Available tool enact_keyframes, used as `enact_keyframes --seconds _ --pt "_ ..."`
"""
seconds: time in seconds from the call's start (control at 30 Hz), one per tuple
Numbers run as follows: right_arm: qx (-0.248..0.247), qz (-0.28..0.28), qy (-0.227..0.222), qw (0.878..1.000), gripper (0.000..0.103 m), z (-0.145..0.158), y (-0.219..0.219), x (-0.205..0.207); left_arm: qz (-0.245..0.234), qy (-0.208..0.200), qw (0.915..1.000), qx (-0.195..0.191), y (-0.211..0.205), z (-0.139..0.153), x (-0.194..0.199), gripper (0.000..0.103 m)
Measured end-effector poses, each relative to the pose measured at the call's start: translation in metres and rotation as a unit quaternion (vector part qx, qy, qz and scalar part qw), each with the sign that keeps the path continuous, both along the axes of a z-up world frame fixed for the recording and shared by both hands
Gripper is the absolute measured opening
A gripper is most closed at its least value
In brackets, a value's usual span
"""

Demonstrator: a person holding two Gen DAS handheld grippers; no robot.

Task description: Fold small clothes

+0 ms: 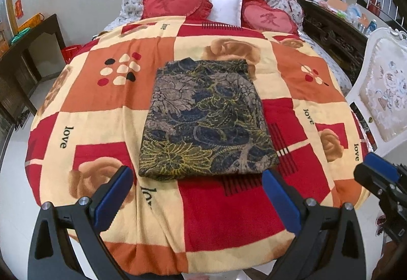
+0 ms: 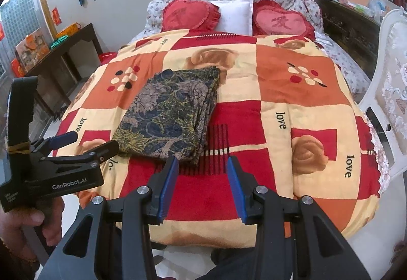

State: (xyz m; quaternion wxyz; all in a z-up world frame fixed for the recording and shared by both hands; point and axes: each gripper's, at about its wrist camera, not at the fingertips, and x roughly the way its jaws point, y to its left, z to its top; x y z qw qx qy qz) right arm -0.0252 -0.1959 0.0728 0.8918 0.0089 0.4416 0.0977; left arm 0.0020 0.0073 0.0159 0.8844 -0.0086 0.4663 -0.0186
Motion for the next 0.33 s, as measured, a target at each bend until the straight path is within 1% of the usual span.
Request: enact_keyframes --seconds 0.1,0.23,0.33 --pt "-0.004 0.0 0.007 1.0 0.041 -0.004 0.0 0.006 -0.002 0.007 0.9999 -0.008 -0.001 -0.009 0.01 0.103" --pt "-0.01 -0.001 0.017 1.0 0.041 -0.009 0.001 0.013 -0.003 -0.011 0.9999 0.004 -0.004 -0.012 0.014 0.103" --pt "-0.011 -0.004 0.024 1.0 0.041 -0.014 0.002 0.018 -0.003 -0.012 0.9999 0.002 -0.002 -0.014 0.016 0.103"
